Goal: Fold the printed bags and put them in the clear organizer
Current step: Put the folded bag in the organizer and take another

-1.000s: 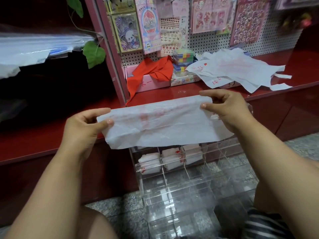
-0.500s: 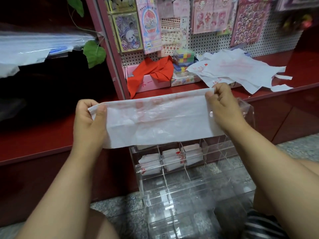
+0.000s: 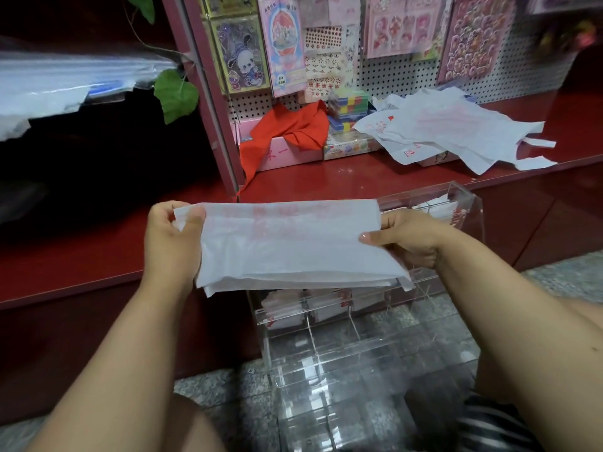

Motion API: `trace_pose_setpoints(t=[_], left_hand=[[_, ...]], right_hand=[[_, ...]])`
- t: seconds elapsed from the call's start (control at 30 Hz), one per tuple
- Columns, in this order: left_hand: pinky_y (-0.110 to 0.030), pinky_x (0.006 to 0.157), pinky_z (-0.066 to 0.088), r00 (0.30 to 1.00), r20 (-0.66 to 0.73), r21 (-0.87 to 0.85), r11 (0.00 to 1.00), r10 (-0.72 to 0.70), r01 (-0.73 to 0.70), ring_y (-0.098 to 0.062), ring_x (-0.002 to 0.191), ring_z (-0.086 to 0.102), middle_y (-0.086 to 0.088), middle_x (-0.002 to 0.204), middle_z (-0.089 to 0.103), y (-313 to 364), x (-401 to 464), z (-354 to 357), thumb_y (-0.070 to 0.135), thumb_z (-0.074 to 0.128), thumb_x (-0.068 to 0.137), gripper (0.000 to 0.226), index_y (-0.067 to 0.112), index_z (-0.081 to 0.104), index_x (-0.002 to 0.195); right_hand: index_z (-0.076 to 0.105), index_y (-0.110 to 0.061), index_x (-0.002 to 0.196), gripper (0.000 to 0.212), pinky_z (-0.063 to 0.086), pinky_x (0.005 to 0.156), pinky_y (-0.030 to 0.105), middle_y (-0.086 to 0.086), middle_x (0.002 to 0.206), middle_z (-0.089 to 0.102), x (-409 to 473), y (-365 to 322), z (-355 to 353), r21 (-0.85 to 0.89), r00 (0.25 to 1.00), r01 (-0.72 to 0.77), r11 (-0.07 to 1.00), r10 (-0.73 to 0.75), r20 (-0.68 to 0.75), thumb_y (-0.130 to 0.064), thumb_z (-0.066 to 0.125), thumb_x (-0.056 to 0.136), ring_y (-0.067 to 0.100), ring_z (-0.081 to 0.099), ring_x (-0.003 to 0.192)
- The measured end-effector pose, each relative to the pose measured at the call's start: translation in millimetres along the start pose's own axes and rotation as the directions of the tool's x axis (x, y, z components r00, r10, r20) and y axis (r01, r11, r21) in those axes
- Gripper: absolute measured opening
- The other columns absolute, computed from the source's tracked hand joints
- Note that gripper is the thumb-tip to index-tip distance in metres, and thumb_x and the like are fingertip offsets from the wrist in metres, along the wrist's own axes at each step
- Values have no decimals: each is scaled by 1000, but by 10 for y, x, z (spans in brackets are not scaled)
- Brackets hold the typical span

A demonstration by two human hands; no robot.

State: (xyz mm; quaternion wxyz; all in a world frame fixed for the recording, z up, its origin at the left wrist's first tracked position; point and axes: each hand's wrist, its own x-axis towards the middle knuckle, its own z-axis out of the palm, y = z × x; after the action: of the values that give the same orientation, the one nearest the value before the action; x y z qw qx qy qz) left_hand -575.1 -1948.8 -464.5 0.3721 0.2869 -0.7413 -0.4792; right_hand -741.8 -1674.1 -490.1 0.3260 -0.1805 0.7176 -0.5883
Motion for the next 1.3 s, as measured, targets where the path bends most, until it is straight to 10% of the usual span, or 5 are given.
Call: trace_pose_setpoints(t=[0.23, 0.47, 0.87, 1.1, 1.3], left_hand=[[-31, 66, 60, 906, 378, -325, 888, -192, 324, -13, 78, 73, -8, 102, 71, -12, -21, -61, 1, 60, 92, 90, 41, 9, 153], [-20, 59, 52, 933, 314, -237, 937, -177, 258, -14, 64, 62, 5, 62, 68, -119, 85, -122, -12, 61, 85, 25, 12, 66, 79], [-19, 85, 52, 937, 312, -136, 969, -157, 208, -9, 97, 67, -4, 117, 66, -262, 59, 1, -7, 52, 94, 37, 14, 63, 123], [-46, 96, 50, 938, 253, -92, 959, -237, 267, -25, 100, 64, -14, 124, 64, -402, 94, 80, -8, 54, 92, 39, 13, 64, 124], [-15, 55, 52, 919, 339, -47, 971, -204, 233, -8, 79, 67, -7, 121, 62, -362, 137, -36, -16, 57, 87, 57, 12, 54, 137]], right_hand=[[68, -14, 103, 28, 47, 100, 49, 12, 107, 72, 94, 36, -100, -84, 985, 118, 990, -127, -117, -16, 75, 75, 29, 67, 101], [46, -22, 89, 32, 51, 79, 34, 3, 87, 66, 109, 3, -38, -259, 889, 233, 937, -313, -335, -15, 76, 80, 15, 63, 79], [53, -19, 102, 33, 51, 93, 53, 21, 102, 69, 99, 104, 6, -199, 944, 153, 968, -203, -261, -21, 77, 79, 36, 66, 99], [56, -16, 94, 34, 49, 67, 30, -3, 74, 70, 59, 180, 1, -458, 988, 2, 889, -72, -135, -13, 81, 72, 13, 65, 73], [57, -14, 80, 32, 48, 98, 49, -2, 70, 72, 28, 201, -154, -415, 992, 11, 910, -63, -111, 2, 81, 67, 17, 67, 81]])
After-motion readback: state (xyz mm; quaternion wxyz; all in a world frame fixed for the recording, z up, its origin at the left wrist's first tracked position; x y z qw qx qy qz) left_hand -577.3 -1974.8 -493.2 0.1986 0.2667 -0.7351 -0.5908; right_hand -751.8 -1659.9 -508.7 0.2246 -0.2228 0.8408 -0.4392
